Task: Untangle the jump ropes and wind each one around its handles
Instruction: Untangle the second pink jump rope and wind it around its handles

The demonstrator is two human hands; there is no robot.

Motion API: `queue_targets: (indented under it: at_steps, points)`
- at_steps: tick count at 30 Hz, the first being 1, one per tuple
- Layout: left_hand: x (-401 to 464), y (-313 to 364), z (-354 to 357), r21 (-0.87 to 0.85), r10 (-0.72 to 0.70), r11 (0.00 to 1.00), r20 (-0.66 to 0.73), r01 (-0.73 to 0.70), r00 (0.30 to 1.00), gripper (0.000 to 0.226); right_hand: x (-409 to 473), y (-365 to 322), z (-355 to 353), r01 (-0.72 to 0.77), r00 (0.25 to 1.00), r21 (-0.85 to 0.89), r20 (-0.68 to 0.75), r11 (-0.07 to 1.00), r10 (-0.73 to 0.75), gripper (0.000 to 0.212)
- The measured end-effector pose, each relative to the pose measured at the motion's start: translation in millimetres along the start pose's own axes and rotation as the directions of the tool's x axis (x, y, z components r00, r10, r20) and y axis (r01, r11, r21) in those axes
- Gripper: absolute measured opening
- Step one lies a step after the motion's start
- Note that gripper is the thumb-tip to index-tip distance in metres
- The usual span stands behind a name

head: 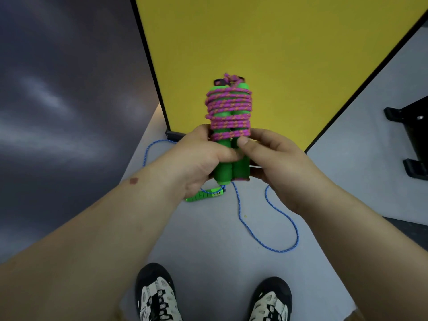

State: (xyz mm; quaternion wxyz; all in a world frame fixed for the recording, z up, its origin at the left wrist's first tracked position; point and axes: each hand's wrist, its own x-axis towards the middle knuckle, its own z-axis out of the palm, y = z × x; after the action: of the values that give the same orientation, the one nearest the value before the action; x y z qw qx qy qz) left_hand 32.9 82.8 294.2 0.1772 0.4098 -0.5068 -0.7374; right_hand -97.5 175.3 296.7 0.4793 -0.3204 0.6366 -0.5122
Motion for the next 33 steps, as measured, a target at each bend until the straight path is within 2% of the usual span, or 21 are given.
queue_targets:
  at_steps: [3, 6, 9, 11, 13, 14, 15, 17, 19, 23, 29, 31, 33]
  points:
    - [-2.8, 5.3, 1.4, 0.115, 0.046, 0.992, 0.057, -0.052, 0.997, 0.071, 0.9, 4.0, -0.7, 0.031, 0.999, -0.07, -0.024, 0.997, -0.033, 0.022]
    - [0.5, 12.0, -2.0, 0.074, 0.132, 0.988, 0.017, -0.133, 0.991, 0.083, -0.9, 9.7, -1.3, 0.05, 0.995, -0.151, -0.079, 0.987, -0.063, 0.027]
    - [-0.6, 14.5, -2.4, 0.052, 0.246, 0.968, 0.025, -0.247, 0.969, 0.057, -3.6, 10.2, -1.0, 0.038, 0.999, -0.21, -0.026, 0.977, -0.044, 0.026]
    - [-3.1, 11.4, -0.8, 0.059, 0.275, 0.96, 0.017, -0.275, 0.961, 0.041, -4.7, 8.4, -0.7, 0.032, 0.999, -0.247, -0.011, 0.969, -0.036, 0.032]
    - [-5.0, 8.6, 0.1, 0.139, 0.307, 0.943, -0.011, -0.302, 0.952, 0.042, -7.0, 0.8, -0.2, 0.071, 0.988, -0.229, -0.12, 0.971, -0.1, 0.042]
    - [-5.5, 8.6, -0.2, 0.227, 0.333, 0.92, -0.02, -0.32, 0.943, 0.044, -8.6, -5.0, -0.5, 0.138, 0.959, -0.267, -0.205, 0.954, -0.196, 0.045]
    - [-6.3, 8.8, -0.6, 0.322, 0.363, 0.885, -0.023, -0.337, 0.932, 0.043, -10.3, -10.7, -0.5, 0.222, 0.91, -0.363, -0.256, 0.905, -0.326, 0.043]
    - [-9.5, 9.7, -0.8, 0.441, 0.408, 0.822, -0.016, -0.36, 0.913, 0.033, -13.0, -20.9, 0.4, 0.357, 0.816, -0.595, -0.178, 0.72, -0.551, 0.031]
    - [-11.8, 9.9, 0.8, 0.494, 0.423, 0.787, 0.007, -0.371, 0.906, 0.019, -11.7, -26.1, 1.9, 0.391, 0.783, -0.726, -0.061, 0.565, -0.62, 0.018]
    - [-11.2, 7.5, 3.7, 0.58, 0.414, 0.736, 0.02, -0.348, 0.91, 0.02, -7.6, -34.9, 2.6, 0.338, 0.804, -0.857, 0.049, 0.389, -0.592, 0.009]
    - [-4.0, 1.9, -0.3, 0.678, 0.407, 0.667, 0.018, -0.31, 0.913, 0.019, -11.0, -40.5, 8.6, 0.259, 0.817, -0.959, 0.154, 0.115, -0.555, 0.022]
    - [-4.3, 2.0, -0.4, 0.692, 0.407, 0.652, 0.025, -0.31, 0.913, 0.017, -10.1, -40.7, 10.8, 0.235, 0.824, -0.97, 0.162, 0.067, -0.543, 0.026]
    - [-5.6, 2.7, -0.6, 0.682, 0.405, 0.66, 0.031, -0.316, 0.914, 0.017, -8.9, -42.6, 10.5, 0.236, 0.834, -0.967, 0.151, 0.096, -0.53, 0.022]
